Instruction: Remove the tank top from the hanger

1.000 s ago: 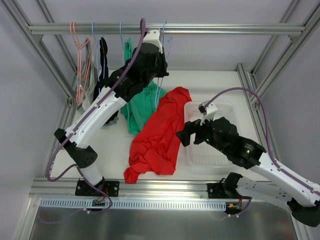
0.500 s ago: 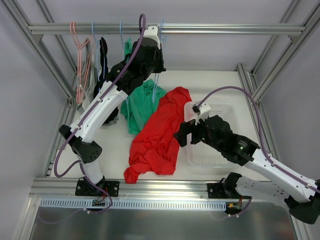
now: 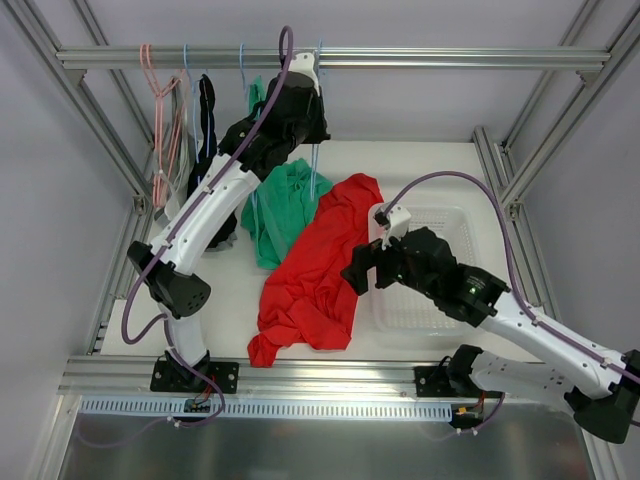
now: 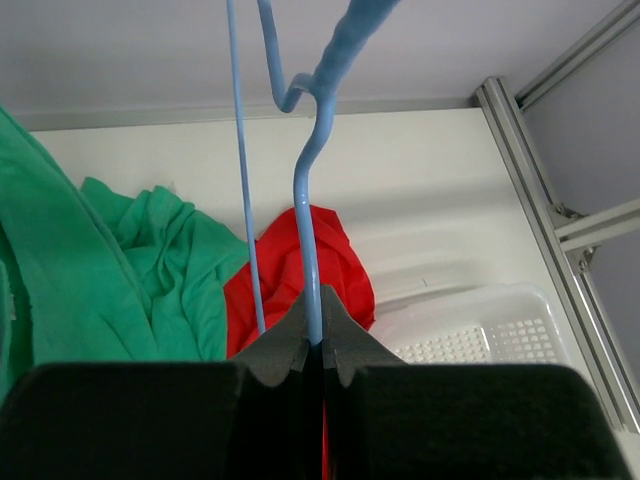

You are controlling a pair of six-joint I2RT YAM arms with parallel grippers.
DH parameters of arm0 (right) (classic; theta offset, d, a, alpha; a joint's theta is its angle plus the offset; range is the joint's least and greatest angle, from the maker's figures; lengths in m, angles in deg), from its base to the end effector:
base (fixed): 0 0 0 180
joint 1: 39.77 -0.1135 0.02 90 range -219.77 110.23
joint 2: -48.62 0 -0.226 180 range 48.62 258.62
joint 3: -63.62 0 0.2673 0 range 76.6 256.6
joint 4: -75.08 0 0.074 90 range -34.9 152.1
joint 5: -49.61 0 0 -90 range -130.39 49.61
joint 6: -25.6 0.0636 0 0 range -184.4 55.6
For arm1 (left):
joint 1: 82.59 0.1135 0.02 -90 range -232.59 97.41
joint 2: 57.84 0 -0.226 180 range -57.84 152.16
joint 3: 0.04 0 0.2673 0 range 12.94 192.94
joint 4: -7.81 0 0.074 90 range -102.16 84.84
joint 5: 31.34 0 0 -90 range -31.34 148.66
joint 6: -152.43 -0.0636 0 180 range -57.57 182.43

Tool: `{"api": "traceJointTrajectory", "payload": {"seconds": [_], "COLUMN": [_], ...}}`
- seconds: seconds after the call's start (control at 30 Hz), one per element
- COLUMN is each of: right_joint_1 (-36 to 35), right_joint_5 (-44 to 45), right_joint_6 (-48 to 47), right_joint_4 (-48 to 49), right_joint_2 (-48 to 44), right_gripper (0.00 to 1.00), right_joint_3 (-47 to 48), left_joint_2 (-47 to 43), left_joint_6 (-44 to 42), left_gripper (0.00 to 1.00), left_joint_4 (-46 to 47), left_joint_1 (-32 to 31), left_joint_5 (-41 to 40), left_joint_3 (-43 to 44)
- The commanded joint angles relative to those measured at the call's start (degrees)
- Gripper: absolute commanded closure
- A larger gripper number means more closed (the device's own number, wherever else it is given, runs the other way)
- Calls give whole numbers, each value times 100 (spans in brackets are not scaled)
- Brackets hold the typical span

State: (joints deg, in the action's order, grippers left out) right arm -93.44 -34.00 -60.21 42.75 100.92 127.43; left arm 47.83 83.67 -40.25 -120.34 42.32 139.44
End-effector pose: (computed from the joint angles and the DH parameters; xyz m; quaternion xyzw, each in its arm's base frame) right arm 0.1668 0.2149 0.2969 -0.3153 0.7598 0.2340 0.5183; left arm 0.3541 -0.2516 0.4466 0.0258 0.7858 -0.2016 0.5842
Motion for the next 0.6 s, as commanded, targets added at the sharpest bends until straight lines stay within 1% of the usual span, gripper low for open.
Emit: {"api": "traceJointTrajectory", "payload": {"seconds": [0.0,0.07,0.1,0.2,0.23,0.27,0.33,0.4,0.43,0.47,0.5,0.53,0.57], "right_joint_1": [41,50,41,76,85,93,102,102,111,111,111,120,137], "right_joint_5": [-226,-349,-358,-297,-297,-349,-437,-569,-569,-578,-569,-578,-787], "right_joint_6": [-216,-374,-470,-629,-629,-629,-699,-961,-1077,-1191,-1296,-1454,-1517], "right_joint_4": [292,309,301,318,353,397,493,512,512,512,512,494,485], "right_joint_2": [70,280,377,808,965,1037,1177,1432,1529,1738,1845,1959,2169], "right_gripper": [0,1,1,1,1,0,0,0,1,1,0,1,1], "right_joint_3": [103,120,138,243,278,296,322,471,533,655,717,779,893], "left_joint_2": [-143,-344,-432,-792,-915,-986,-1301,-1530,-1819,-1961,-2119,-2442,-2620], "left_joint_6": [188,241,276,311,285,241,241,188,171,153,136,109,66], "left_gripper": [100,99,96,90,76,65,50,44,35,9,1,1,1], "left_joint_4": [108,125,125,134,134,125,134,125,134,134,134,134,134], "left_joint_1": [49,49,49,49,49,49,41,23,14,-3,-4,-56,-82], "left_joint_5": [289,394,395,281,272,289,342,359,359,351,351,351,324], "left_joint_3": [-98,-326,-406,-749,-802,-837,-1029,-1135,-1275,-1346,-1417,-1583,-1671]}}
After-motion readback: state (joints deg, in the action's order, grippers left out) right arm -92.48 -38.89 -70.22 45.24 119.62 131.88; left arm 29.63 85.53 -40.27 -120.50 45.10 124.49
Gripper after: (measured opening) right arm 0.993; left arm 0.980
